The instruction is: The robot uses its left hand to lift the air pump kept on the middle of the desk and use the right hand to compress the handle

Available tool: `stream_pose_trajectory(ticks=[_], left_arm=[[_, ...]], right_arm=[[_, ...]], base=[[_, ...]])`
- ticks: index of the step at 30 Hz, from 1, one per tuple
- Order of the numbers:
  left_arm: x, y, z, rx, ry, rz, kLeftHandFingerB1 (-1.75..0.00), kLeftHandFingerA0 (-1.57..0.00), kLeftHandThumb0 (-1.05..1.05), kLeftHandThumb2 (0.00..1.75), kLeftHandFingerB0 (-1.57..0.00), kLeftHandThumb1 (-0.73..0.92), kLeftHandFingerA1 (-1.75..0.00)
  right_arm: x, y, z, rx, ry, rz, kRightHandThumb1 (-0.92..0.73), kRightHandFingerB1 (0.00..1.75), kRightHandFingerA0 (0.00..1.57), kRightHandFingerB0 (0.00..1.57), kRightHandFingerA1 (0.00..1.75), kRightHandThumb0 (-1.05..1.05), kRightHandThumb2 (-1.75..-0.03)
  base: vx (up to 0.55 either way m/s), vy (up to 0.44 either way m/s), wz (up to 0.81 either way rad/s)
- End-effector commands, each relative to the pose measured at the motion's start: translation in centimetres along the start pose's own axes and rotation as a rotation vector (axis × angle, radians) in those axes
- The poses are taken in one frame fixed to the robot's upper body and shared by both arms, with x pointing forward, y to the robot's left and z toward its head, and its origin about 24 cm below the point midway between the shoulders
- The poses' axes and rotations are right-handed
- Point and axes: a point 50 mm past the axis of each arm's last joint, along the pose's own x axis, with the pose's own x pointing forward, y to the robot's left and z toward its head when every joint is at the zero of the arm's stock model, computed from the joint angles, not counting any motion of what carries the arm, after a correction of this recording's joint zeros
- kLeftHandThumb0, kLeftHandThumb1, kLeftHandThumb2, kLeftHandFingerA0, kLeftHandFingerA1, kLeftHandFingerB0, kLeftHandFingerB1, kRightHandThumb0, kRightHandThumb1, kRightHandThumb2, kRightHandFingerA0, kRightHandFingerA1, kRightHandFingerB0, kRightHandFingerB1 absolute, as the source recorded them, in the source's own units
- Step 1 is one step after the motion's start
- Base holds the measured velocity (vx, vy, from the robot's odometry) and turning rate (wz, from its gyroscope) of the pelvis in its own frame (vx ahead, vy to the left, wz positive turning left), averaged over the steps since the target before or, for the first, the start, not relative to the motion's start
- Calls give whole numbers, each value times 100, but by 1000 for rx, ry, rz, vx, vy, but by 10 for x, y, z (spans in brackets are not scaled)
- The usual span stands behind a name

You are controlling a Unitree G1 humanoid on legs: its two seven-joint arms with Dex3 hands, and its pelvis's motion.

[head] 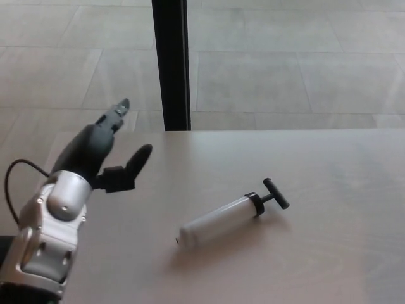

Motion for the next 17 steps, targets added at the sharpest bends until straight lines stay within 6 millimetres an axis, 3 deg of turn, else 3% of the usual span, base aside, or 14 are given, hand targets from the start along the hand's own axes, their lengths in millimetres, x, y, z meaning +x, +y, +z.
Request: stream_pose_trajectory(ticks=[1, 2, 3, 5, 6, 8, 9, 10, 11, 12, 13, 14, 15, 17], left_arm=[[-191, 211, -147, -1074, -192, 752, -20, 0, -79, 114, 0, 78, -33], [-211, 209, -166, -1063, -114, 815, -29, -3, -75, 109, -3, 72, -41], [-255, 205, -198, -1052, 9, 947, -27, -1, -79, 107, -6, 70, -40], [-280, 202, -212, -1054, 62, 1021, -29, -2, -78, 109, -3, 69, -43], [-283, 202, -213, -1055, 65, 1027, -29, -2, -78, 109, -3, 69, -43], [-320, 192, -231, -1130, 93, 1140, -27, -1, -81, 108, -5, 70, -40], [-352, 182, -248, -1138, 178, 1251, -29, -5, -79, 105, -5, 68, -45], [-368, 175, -255, -1155, 221, 1321, -29, -5, -79, 105, -5, 68, -45], [-372, 174, -256, -1160, 229, 1334, -29, -5, -79, 105, -5, 68, -45], [-385, 167, -262, -1173, 300, 1416, -33, -14, -74, 67, -13, 87, -57], [-396, 160, -266, -1186, 360, 1486, -35, -17, -72, 66, -16, 86, -60], [-399, 157, -266, -1183, 375, 1482, -50, -3, -36, 112, 0, 55, -54], [-401, 153, -267, -1181, 393, 1473, -50, -3, -36, 112, 0, 56, -54], [-402, 152, -267, -1184, 396, 1471, -50, -3, -36, 112, 0, 56, -54]], right_arm=[[-79, -187, 26, 42, -108, -474, -46, 53, 4, 0, 57, -39, -111], [-88, -197, 25, 37, -105, -515, -46, 53, 4, 0, 57, -39, -110], [-107, -218, 21, 34, -87, -605, -47, 53, 3, 0, 57, -39, -111], [-120, -228, 16, 27, -74, -657, -48, 53, 3, 0, 57, -39, -112], [-121, -229, 16, 27, -73, -661, -48, 53, 3, 0, 57, -39, -112], [-142, -245, 7, 27, -43, -743, -46, 53, 3, 0, 56, -39, -111], [-159, -257, -4, 50, -14, -813, -73, 52, 10, 2, 69, -88, -114], [-168, -263, -12, 92, -5, -865, -73, 52, 10, 2, 69, -88, -114], [-171, -265, -13, 100, -4, -875, -73, 52, 10, 2, 69, -88, -114], [-180, -268, -21, 81, 30, -910, -77, 38, 0, 0, 62, -80, -121], [-188, -270, -29, 88, 46, -955, -77, 34, 0, 0, 61, -81, -122], [-191, -271, -34, 110, 26, -977, -76, 34, 0, 0, 62, -80, -121], [-194, -272, -39, 139, 18, -1015, -77, 38, 11, 0, 68, -87, -119], [-195, -273, -40, 149, 16, -1027, -77, 38, 11, 0, 68, -87, -119]], base=[[0, 0, 0], [0, 0, 0], [0, 0, 0], [0, 0, 0], [0, 0, 0], [0, 0, 0], [0, 0, 0], [0, 0, 0], [0, 0, 0], [0, 0, 0], [0, 0, 0], [0, 0, 0], [0, 0, 0], [0, 0, 0]])
